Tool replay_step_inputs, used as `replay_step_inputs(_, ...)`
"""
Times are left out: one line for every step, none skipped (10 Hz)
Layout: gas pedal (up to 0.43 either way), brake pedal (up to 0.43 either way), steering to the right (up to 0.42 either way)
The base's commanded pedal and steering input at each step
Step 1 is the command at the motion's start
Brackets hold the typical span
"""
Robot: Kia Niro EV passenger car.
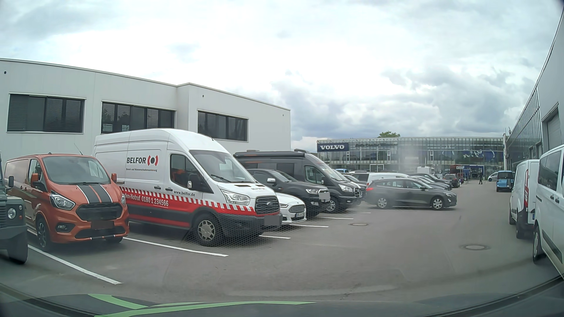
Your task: Follow the waypoints while adhering to traffic rules and regulations
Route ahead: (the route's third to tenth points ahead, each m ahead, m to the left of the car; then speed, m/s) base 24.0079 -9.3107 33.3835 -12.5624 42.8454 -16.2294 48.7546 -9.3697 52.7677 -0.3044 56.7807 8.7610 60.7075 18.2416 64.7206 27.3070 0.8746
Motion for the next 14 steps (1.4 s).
replay_step_inputs(0.0, 0.0, -0.056)
replay_step_inputs(0.0, 0.0, -0.011)
replay_step_inputs(0.0, 0.0, -0.003)
replay_step_inputs(0.0, 0.0, 0.0)
replay_step_inputs(0.028, 0.0, 0.026)
replay_step_inputs(0.039, 0.0, 0.062)
replay_step_inputs(0.047, 0.0, 0.098)
replay_step_inputs(0.047, 0.0, 0.145)
replay_step_inputs(0.047, 0.0, 0.203)
replay_step_inputs(0.059, 0.0, 0.252)
replay_step_inputs(0.059, 0.0, 0.299)
replay_step_inputs(0.059, 0.0, 0.336)
replay_step_inputs(0.059, 0.0, 0.36)
replay_step_inputs(0.059, 0.0, 0.378)
